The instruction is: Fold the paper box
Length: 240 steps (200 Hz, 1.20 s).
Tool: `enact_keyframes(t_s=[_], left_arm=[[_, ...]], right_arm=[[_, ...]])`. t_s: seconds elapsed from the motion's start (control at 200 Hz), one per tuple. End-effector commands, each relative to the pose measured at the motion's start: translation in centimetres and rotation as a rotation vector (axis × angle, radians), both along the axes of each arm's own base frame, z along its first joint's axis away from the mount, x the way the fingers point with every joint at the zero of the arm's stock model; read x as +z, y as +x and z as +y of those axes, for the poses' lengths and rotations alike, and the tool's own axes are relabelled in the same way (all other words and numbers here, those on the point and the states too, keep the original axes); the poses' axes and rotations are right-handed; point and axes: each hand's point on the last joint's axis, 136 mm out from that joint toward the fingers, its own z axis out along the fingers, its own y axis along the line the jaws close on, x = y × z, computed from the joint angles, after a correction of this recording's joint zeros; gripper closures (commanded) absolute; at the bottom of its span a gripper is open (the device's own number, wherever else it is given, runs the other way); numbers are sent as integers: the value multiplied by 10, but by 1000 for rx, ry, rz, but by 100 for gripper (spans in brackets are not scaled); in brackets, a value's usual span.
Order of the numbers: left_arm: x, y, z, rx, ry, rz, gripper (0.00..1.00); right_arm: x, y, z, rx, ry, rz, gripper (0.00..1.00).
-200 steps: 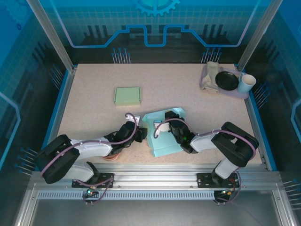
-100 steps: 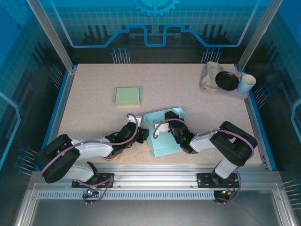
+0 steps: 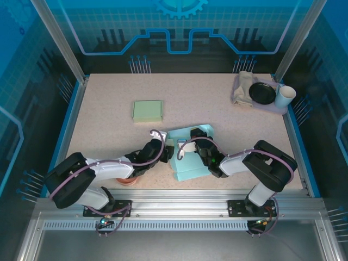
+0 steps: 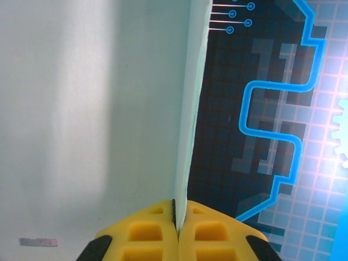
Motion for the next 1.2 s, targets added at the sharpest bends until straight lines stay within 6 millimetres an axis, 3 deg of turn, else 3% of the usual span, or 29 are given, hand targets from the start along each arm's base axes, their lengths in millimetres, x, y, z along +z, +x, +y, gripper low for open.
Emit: enact_keyframes(t_s=[0.0,0.4,0.905,1.195], left_arm=[[12,13,-3,17,31,-54,45],[3,31,-11,67,47,-58,44],[9,51,-16,128,19,-127,49],[-8,62,9,295,107,-121,52]], right_arm=[[-2,-7,6,29,-10,0,100],[1,-8,7,37,-5,2,100],[-3,-12,8,52,4,32,100],[-1,-7,6,34,17,33,100]])
